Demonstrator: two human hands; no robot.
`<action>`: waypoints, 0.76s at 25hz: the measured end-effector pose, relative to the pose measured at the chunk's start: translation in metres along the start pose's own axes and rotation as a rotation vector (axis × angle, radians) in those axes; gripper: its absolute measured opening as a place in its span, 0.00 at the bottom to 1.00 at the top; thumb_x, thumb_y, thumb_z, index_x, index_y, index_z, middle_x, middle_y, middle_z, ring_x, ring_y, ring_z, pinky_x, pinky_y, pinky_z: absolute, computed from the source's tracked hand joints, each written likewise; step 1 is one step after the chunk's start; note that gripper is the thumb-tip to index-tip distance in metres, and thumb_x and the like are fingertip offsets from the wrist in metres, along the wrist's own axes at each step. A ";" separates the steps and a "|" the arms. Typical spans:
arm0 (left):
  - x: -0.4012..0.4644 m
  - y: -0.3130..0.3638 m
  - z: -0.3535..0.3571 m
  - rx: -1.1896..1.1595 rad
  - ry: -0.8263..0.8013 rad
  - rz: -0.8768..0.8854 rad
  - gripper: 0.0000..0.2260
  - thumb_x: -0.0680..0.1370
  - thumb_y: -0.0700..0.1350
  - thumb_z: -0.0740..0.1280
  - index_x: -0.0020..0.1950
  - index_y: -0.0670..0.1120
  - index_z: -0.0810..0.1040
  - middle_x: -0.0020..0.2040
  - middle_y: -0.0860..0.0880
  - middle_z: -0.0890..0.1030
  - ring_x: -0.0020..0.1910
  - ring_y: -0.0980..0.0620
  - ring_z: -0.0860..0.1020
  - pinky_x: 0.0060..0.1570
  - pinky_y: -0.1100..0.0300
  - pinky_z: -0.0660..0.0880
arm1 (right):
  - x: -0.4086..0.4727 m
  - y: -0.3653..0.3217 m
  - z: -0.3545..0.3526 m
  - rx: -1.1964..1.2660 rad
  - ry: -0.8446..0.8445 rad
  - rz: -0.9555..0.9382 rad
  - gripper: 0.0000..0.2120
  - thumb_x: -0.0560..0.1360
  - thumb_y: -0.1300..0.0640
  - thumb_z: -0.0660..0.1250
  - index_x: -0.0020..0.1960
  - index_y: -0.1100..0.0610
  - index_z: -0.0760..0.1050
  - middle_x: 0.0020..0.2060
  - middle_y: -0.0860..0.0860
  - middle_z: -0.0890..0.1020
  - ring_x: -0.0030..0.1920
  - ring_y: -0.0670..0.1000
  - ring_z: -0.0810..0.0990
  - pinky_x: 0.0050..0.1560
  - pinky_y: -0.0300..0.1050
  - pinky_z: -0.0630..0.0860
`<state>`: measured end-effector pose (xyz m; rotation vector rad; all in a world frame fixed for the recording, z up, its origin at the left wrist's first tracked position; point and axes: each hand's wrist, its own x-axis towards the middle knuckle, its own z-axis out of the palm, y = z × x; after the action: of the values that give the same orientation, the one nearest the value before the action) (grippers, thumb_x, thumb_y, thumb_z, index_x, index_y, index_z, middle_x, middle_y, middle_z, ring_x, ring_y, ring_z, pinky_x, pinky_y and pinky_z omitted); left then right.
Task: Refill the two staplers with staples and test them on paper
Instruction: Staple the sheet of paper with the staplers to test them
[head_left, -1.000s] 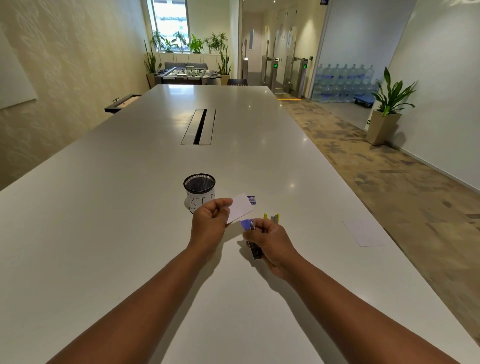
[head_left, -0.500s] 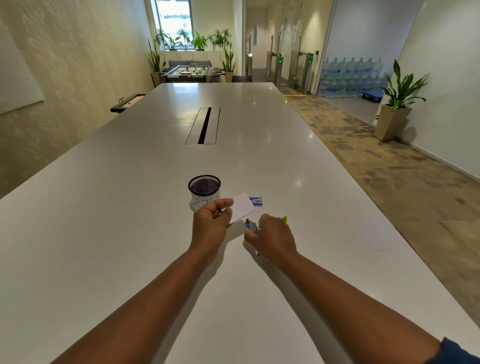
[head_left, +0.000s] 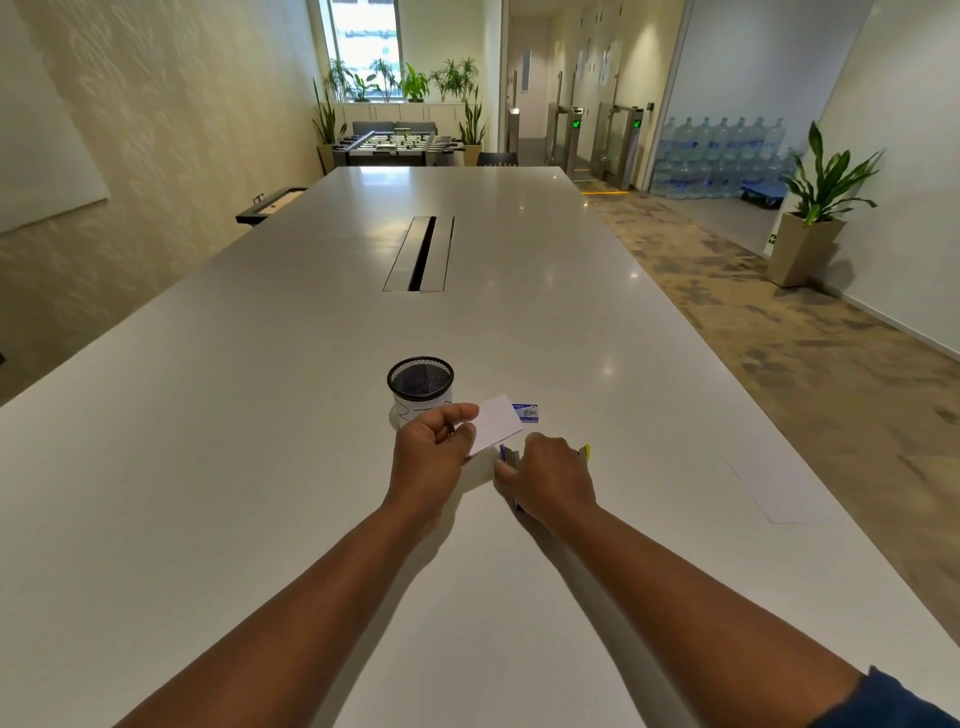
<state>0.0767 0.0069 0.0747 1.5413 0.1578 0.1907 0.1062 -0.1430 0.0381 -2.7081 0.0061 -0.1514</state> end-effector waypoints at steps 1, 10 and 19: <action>0.000 0.002 0.000 -0.014 -0.009 -0.002 0.11 0.80 0.36 0.68 0.52 0.51 0.85 0.43 0.57 0.87 0.44 0.61 0.84 0.48 0.58 0.82 | -0.001 0.000 -0.002 0.016 0.015 0.006 0.20 0.75 0.38 0.64 0.37 0.53 0.65 0.33 0.49 0.75 0.36 0.54 0.74 0.42 0.50 0.65; -0.011 0.036 0.002 -0.364 -0.175 -0.177 0.22 0.72 0.23 0.52 0.53 0.37 0.81 0.45 0.41 0.87 0.46 0.46 0.86 0.45 0.57 0.84 | -0.024 0.007 -0.067 0.502 0.213 -0.376 0.18 0.76 0.59 0.73 0.65 0.51 0.79 0.58 0.42 0.74 0.46 0.43 0.80 0.47 0.38 0.75; -0.044 0.048 0.010 -0.118 -0.266 -0.088 0.05 0.80 0.40 0.69 0.54 0.46 0.84 0.51 0.44 0.87 0.49 0.51 0.84 0.44 0.62 0.80 | -0.053 0.009 -0.103 0.806 0.074 -0.256 0.06 0.81 0.60 0.66 0.52 0.53 0.82 0.43 0.49 0.84 0.44 0.48 0.81 0.45 0.47 0.78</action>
<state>0.0349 -0.0119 0.1223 1.4241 0.0028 -0.0744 0.0426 -0.1923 0.1221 -1.8886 -0.3119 -0.2632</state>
